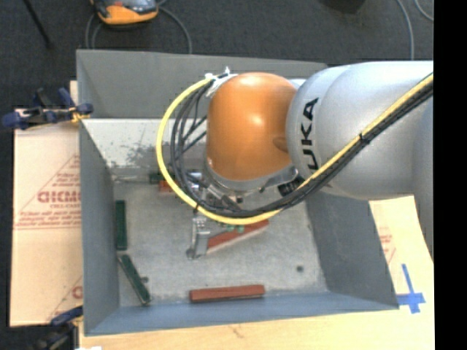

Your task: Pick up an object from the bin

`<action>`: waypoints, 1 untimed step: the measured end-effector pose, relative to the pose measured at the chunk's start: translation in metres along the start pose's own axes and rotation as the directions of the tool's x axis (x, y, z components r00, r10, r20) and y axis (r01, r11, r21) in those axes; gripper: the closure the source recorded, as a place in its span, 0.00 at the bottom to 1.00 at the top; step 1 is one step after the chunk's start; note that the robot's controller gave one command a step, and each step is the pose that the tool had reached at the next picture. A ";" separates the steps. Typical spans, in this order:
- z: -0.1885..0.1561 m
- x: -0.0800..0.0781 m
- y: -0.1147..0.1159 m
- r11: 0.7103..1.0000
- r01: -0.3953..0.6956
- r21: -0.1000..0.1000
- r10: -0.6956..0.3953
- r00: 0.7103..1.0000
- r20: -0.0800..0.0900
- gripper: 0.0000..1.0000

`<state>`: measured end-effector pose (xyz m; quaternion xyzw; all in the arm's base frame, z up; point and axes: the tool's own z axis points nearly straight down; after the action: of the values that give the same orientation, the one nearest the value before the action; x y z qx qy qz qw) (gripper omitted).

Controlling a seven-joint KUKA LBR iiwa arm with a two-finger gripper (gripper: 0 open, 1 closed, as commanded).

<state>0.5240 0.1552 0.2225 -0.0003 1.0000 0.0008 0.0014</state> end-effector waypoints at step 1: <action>0.048 -0.011 -0.025 1.000 0.009 -0.002 -0.009 1.000 0.008 0.00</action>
Offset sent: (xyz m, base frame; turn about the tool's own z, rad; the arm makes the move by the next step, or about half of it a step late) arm -0.0128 -0.0641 -0.1211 0.1144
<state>0.5349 0.1302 0.1744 -0.0051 1.0000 0.0016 0.0053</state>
